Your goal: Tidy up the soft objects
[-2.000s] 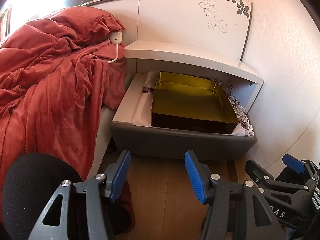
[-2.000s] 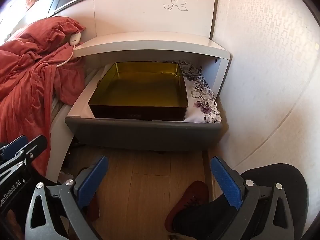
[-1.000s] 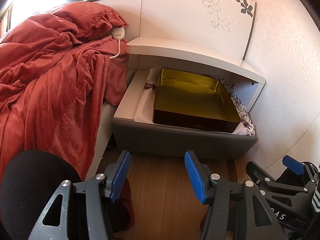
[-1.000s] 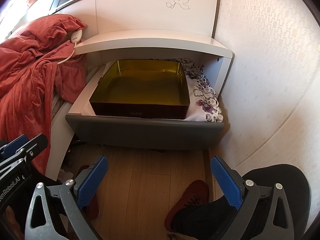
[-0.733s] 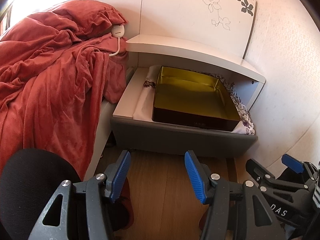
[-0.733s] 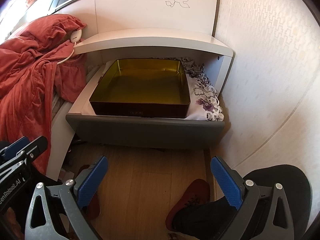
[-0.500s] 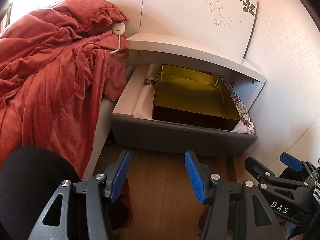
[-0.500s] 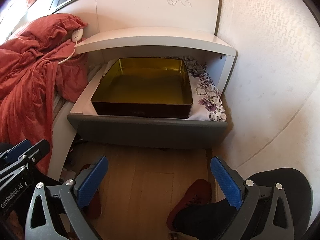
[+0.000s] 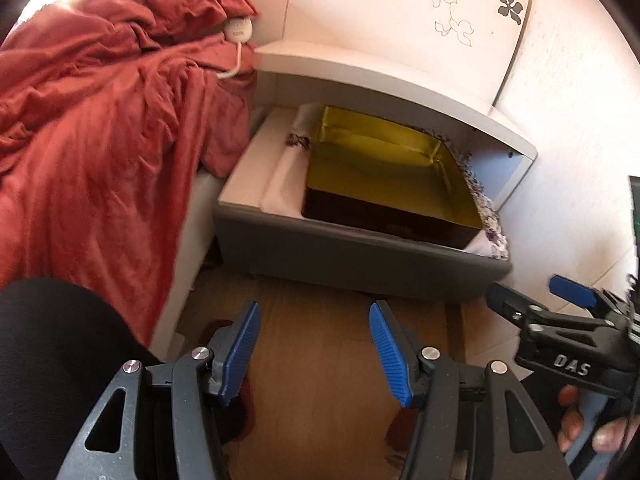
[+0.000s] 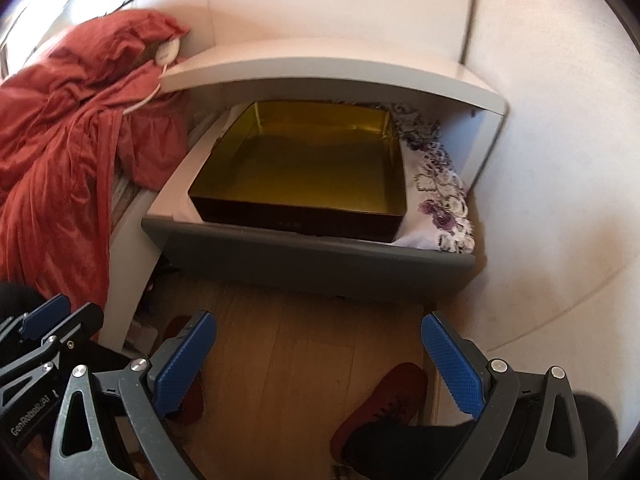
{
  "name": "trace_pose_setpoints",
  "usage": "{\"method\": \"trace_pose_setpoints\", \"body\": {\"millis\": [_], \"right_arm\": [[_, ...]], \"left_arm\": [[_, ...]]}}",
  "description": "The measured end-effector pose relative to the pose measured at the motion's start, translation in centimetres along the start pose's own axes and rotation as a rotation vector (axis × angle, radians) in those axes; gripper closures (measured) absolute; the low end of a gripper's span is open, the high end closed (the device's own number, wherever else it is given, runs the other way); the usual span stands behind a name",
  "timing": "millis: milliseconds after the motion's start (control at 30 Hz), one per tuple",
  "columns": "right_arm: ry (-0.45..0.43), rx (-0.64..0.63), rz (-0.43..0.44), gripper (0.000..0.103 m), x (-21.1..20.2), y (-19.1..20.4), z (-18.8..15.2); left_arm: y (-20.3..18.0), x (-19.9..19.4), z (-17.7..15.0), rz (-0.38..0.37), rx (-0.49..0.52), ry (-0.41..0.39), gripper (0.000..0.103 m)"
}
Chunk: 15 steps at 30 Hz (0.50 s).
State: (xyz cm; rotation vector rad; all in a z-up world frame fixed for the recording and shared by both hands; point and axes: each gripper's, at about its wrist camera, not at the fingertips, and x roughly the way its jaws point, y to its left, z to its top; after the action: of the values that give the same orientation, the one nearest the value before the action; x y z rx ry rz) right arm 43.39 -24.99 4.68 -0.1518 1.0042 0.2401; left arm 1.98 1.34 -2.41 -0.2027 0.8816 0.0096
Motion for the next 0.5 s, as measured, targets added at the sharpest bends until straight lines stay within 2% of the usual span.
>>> {"method": "trace_pose_setpoints", "body": {"millis": [133,167,300,367,500], "right_arm": [[0.050,-0.155,0.017,0.000,1.8,1.0,1.0],[0.062,-0.217,0.017,0.000,2.6,1.5,1.2],[0.129,-0.370,0.014,0.000,5.4,2.5,1.3],[0.158,-0.461,-0.001,0.000,7.0,3.3,1.0],[0.201,-0.681,-0.084,0.000,10.3,5.2,-0.5]], "left_arm": [[1.1,1.5,0.7,-0.159,-0.074,0.112,0.044],[1.4,2.1,0.9,-0.180,-0.097,0.139,0.044],[3.5,6.0,1.9,-0.225,-0.250,0.307,0.044],[4.7,8.4,2.5,-0.210,-0.324,0.381,0.044],[6.1,12.1,3.3,-0.193,-0.388,0.409,0.044]]}}
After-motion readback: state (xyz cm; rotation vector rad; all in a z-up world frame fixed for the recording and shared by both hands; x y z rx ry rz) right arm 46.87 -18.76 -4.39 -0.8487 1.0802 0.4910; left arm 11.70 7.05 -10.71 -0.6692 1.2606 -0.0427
